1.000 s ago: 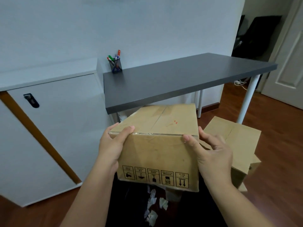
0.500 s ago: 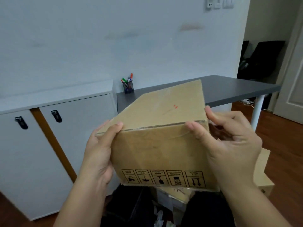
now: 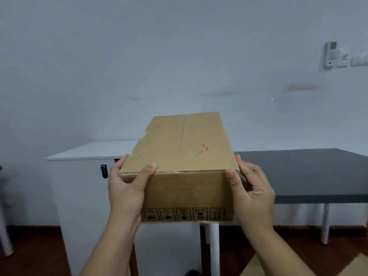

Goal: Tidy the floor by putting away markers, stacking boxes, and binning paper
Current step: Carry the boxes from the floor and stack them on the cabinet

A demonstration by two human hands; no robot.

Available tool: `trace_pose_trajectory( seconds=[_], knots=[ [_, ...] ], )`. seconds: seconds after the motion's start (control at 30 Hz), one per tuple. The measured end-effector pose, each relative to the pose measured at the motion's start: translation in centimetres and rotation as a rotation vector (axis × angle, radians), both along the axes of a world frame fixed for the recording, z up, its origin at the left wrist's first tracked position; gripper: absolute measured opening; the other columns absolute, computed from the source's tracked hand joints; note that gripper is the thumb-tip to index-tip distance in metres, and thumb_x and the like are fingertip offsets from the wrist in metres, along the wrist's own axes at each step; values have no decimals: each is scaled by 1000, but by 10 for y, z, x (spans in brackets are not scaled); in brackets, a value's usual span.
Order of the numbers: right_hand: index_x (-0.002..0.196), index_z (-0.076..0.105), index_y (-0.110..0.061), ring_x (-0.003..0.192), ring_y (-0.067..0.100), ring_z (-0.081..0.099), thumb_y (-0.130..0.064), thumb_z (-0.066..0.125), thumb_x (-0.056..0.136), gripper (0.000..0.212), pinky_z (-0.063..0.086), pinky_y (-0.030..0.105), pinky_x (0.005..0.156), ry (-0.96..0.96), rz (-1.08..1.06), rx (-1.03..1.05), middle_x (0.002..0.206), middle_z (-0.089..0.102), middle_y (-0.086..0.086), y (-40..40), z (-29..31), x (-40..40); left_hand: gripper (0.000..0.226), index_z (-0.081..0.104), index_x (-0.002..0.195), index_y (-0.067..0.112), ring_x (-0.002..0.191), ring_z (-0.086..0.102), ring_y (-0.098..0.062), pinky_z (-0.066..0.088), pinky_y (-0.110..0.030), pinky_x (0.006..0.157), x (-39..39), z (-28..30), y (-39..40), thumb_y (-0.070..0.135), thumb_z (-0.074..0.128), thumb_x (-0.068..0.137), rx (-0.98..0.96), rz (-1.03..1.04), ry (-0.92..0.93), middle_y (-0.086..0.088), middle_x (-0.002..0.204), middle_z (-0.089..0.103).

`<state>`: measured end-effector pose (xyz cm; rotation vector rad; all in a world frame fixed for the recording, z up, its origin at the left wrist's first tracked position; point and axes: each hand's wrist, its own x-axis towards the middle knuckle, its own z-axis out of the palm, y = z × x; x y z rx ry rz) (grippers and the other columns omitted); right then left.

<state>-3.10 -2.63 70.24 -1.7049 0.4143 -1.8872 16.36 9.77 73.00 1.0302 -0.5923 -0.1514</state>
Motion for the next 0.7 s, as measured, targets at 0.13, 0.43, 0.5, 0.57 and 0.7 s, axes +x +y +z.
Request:
trace_pose_trajectory(
  seconds=[0.13,0.43,0.5,0.57,0.7],
  knots=[
    [126,61,-26,103,-12,57,-44,61,82,48,42,2,86,44,142,62,110,63,-16,-28,13,60,77,53,116,48,113,59,-20,55,-46,90,59,13,-17,54,86,47,34,120,-29,2,131,52],
    [140,47,-31,111,-28,39,-40,75,79,68,34,-5,87,299,237,27,125,46,-30,-86,43,191,88,50,123,35,108,59,-21,54,-44,91,180,30,-62,57,84,44,109,229,75,-1,131,51],
    [146,38,-32,122,-15,40,-36,76,79,77,36,8,99,383,242,6,139,42,-22,-94,43,213,90,49,125,34,109,59,-21,53,-45,93,201,28,-65,58,83,45,125,251,76,-1,131,52],
    [150,29,-31,131,-1,38,-33,76,80,84,36,22,106,448,251,-2,150,35,-15,-100,41,233,89,49,127,35,110,58,-20,52,-44,95,218,26,-66,60,82,48,144,287,57,0,132,50],
    [152,16,-38,135,8,37,-36,70,85,86,36,33,110,503,323,50,153,33,-13,-103,41,274,93,45,135,37,118,50,-18,47,-43,100,249,27,-58,71,75,54,186,333,-75,6,133,40]
  ],
)
